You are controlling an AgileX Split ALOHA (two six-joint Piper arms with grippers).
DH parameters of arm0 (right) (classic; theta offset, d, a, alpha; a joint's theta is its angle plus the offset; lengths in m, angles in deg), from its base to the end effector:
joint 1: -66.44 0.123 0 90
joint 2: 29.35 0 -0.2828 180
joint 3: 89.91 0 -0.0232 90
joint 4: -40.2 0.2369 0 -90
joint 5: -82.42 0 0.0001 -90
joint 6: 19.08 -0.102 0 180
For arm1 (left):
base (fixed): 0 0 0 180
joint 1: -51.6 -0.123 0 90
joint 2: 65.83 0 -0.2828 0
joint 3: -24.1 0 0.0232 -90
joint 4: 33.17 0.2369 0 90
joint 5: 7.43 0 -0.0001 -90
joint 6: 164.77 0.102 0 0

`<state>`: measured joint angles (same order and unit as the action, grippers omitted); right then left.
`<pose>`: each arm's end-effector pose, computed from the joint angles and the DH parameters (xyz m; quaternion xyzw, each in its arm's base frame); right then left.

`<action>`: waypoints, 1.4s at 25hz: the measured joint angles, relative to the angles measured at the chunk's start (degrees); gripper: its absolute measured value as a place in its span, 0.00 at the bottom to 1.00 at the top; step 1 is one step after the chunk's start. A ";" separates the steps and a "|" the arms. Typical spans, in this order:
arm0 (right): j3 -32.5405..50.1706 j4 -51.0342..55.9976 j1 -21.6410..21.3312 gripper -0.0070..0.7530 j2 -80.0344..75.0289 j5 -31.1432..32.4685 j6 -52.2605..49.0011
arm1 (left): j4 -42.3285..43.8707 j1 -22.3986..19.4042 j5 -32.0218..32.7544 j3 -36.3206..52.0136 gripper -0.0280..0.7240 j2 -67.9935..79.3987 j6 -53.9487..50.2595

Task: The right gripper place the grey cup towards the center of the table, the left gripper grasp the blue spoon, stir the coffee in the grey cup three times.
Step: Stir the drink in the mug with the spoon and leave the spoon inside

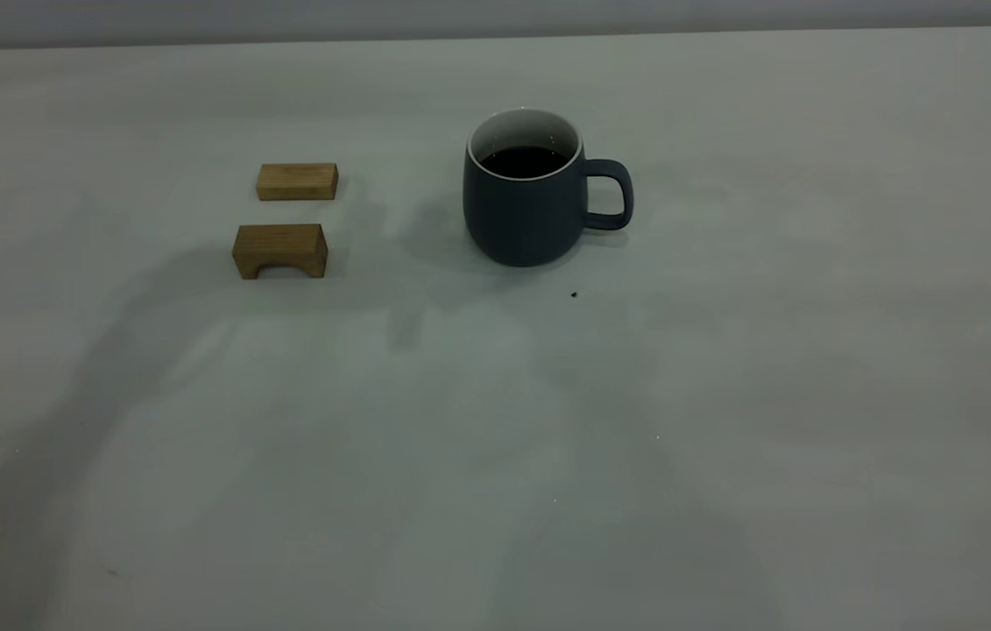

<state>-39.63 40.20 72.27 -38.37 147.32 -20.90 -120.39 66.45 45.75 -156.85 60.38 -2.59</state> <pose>-0.0031 -0.0003 0.2508 -0.0309 0.8832 0.0312 0.4669 0.3865 -0.1869 0.1949 0.4244 -0.7132 0.5380 0.1474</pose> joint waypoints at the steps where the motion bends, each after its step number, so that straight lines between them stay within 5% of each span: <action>1: 0.00 0.00 0.00 0.63 0.00 0.00 0.00 | -0.14 0.00 -1.31 0.00 0.20 0.00 -1.69; 14: 0.00 0.00 0.00 0.63 0.00 0.00 -0.02 | -7.15 0.33 -5.74 0.00 0.20 0.10 -23.64; 35: 0.00 0.00 0.00 0.63 0.00 0.00 -0.02 | -12.39 0.64 -7.97 -2.43 0.20 16.05 -33.38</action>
<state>-39.63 40.20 72.27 -38.37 147.32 -20.93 -132.78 67.09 37.78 -159.28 76.43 -35.97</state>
